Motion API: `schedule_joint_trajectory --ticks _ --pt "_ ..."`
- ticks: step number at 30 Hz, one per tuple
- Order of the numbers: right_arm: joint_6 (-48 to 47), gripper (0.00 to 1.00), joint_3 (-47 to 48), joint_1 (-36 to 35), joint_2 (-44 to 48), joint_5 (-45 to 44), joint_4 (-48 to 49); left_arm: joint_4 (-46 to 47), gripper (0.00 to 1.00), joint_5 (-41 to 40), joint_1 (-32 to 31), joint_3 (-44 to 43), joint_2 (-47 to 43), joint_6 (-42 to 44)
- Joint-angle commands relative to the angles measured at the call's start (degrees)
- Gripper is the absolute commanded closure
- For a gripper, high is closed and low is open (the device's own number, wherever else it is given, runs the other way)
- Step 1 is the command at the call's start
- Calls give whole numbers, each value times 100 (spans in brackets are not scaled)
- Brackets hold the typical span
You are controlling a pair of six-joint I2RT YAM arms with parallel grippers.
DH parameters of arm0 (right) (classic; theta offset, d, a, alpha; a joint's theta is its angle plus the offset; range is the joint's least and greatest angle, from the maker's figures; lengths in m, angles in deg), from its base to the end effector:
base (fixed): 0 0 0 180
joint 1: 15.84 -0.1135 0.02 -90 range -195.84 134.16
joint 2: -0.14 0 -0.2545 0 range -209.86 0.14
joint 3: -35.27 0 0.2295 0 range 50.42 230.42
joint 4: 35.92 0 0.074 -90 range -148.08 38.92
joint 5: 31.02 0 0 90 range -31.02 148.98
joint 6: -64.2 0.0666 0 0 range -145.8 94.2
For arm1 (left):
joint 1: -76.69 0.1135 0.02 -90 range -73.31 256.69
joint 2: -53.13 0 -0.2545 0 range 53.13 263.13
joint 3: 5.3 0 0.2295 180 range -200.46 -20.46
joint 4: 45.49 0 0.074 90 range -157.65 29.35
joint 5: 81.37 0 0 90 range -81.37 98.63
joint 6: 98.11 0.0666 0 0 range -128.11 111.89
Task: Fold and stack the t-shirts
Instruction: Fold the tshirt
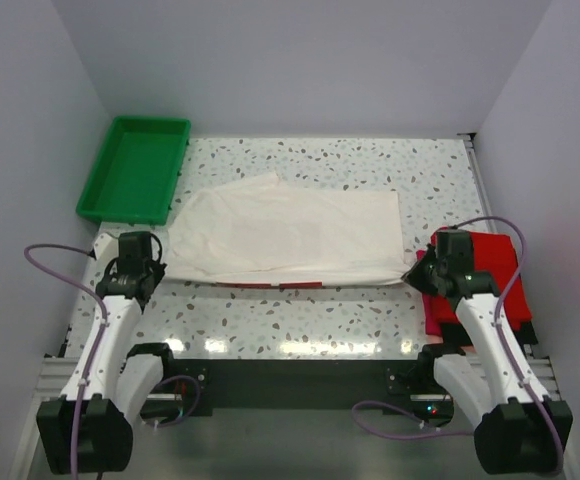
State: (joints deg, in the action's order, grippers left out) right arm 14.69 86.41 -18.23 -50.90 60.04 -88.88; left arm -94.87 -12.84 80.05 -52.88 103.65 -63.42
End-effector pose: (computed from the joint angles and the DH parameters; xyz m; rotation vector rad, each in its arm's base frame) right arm 0.1742 0.0085 0.1997 0.8166 2.3890 0.3318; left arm 0.1688 0.0343 0.1905 -1.3080 2.0114 0.0503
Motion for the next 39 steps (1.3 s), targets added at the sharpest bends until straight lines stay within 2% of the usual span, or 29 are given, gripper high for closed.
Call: schedule_joint_trajectory --ticks 1,2,3,4,5,6,7,8,9,10,11,12,13,15,16,18,19,21,22,23,25,29,30,33,36,39 --pt "-94 96 -22 72 551 -1 -893 -489 89 -182 7 -1 -533 -418" --pt "-94 90 -13 72 656 26 -974 -585 74 -51 7 -18 -587 -454" --pt "-120 78 -4 81 788 122 -1018 -638 67 -6 16 -97 -622 -454" --pt "-172 60 5 72 841 201 -1027 -691 60 29 7 -141 -649 -454" --pt "-199 48 57 81 877 254 -1149 -787 48 90 25 -202 -666 -437" --pt "-234 37 136 72 947 289 -1194 -806 44 126 16 -333 -675 -332" --pt "-339 17 171 81 965 324 -1151 -806 39 178 16 -404 -727 -262" --pt "-427 8 198 72 965 412 -1029 -771 33 266 16 -483 -745 -165" --pt "-489 6 294 72 948 560 -1010 -771 31 293 16 -667 -780 -51" --pt "-742 7 330 55 895 719 -940 -736 29 363 25 -730 -833 37" --pt "-849 10 347 46 869 851 -687 -292 27 755 16 -756 -860 194" --pt "-937 14 417 11 842 1026 -563 -9 27 1046 16 -774 -869 648" --pt "-1025 19 444 -224 755 1036 -266 159 27 1292 16 -852 -790 844" --pt "-982 23 662 -777 614 722 0 178 26 1663 16 -1229 -615 1300" --pt "-877 24 751 -1598 344 207 288 213 25 1803 16 -1336 -440 1486" --pt "-824 26 1031 -2402 -52 -297 606 223 24 2120 16 -1616 -289 1942" --pt "-815 30 1146 -3128 -281 -795 886 222 24 2252 25 -1696 -210 2093" --pt "-963 32 1514 -4149 -1089 -1264 1221 231 24 2332 25 -1907 -209 2427" --pt "-1034 33 1664 -4442 -1370 -1719 1484 275 23 2341 16 -1960 -244 2533" --pt "-1139 34 1988 -4680 -2034 -1810 1634 319 23 2358 16 -2013 -297 2751" --pt "-1445 37 2315 -5233 -2670 -1872 2116 415 23 2315 16 -2031 -516 2955" --pt "-1930 43 3246 -5894 -4130 -1855 2690 529 20 1675 16 -1918 -999 3289" --pt "-2027 44 3674 -6000 -4724 -1846 2734 565 19 1542 16 -1821 -1253 3281" --pt "-2308 46 4538 -6317 -5693 -1873 2690 811 18 1208 16 -1373 -1771 3255" --pt "-2414 46 5084 -6502 -6205 -1759 2761 1092 14 952 16 -959 -2159 3210" --pt "-2449 51 5567 -6616 -6794 -1723 2700 970 12 750 25 -1029 -2161 3167"
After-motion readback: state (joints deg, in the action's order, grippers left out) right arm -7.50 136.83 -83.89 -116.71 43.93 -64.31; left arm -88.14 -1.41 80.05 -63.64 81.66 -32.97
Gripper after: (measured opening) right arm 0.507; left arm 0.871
